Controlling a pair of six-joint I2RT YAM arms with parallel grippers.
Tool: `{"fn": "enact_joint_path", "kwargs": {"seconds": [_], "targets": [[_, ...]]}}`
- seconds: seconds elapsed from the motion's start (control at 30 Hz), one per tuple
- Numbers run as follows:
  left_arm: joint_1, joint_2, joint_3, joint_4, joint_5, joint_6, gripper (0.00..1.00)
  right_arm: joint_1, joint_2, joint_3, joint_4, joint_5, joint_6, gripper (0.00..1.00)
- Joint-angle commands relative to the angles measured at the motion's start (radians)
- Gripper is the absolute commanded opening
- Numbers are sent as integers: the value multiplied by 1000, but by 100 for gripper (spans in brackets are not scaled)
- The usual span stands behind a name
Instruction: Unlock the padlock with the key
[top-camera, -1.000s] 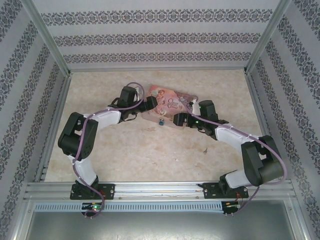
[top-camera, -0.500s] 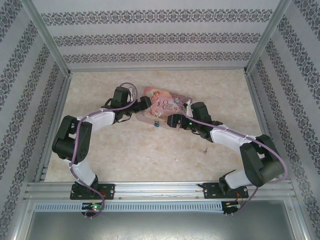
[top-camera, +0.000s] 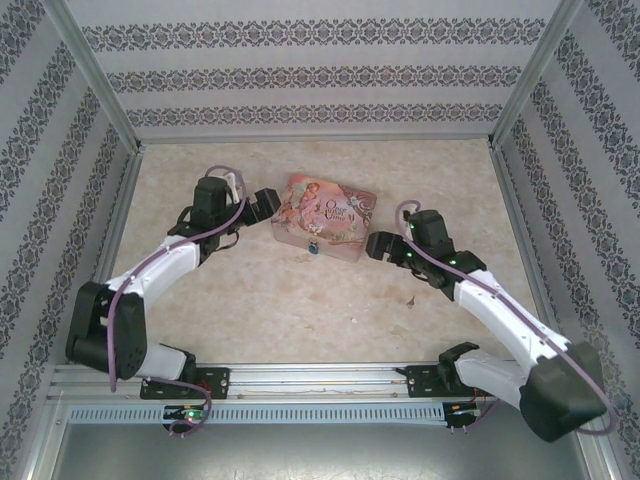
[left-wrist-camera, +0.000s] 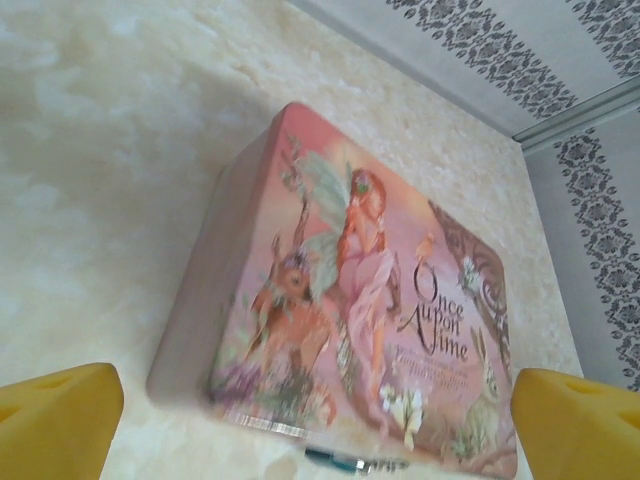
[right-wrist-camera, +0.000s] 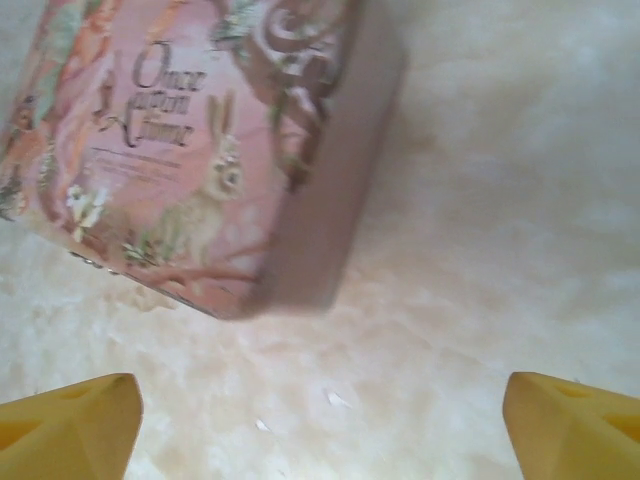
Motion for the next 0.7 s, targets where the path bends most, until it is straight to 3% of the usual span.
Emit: {"fn": "enact_joint_path", "kwargs": {"seconds": [0.0,0.2,0.5,0.67], "targets": [[4,-80,-81,10,-37,2,99,-30,-61,-13,-256,70,49,86],[1,-161,-204,56,-48,-59,99,-70,-51,-58,-391,37,72,71],[-7,-157,-262,98,-32,-102,99,-131,2,-136,-322,-13,97,54],[-9,-146,-264,103,-26,-109,99,-137,61,-131,-320,-33,72,51]]}}
